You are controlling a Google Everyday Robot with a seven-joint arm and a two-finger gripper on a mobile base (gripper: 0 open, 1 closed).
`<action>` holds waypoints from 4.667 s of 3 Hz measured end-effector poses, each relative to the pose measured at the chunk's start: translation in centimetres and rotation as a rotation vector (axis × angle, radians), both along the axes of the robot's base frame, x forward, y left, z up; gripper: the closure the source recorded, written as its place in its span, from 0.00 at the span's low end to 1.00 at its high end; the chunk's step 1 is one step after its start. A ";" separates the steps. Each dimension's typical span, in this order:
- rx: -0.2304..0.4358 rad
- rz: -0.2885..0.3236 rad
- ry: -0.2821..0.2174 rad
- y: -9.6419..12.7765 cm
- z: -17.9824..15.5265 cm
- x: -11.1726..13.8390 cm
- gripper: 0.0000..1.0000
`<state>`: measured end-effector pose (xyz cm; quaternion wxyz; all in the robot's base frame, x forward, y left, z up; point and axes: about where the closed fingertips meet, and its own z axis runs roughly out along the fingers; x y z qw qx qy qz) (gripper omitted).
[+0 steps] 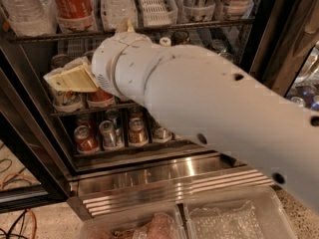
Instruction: Pick coke can from top shelf of fridge
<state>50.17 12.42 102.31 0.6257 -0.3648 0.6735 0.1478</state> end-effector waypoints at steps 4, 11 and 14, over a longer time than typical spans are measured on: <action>0.064 -0.029 -0.100 3.2 0.7 2.9 0.12; 0.237 -0.165 -0.117 5.7 3.0 8.4 0.33; 0.225 -0.181 -0.135 5.4 4.6 11.1 0.31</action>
Offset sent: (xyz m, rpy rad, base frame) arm 0.0435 0.0619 0.0098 0.0365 -0.0722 -0.0088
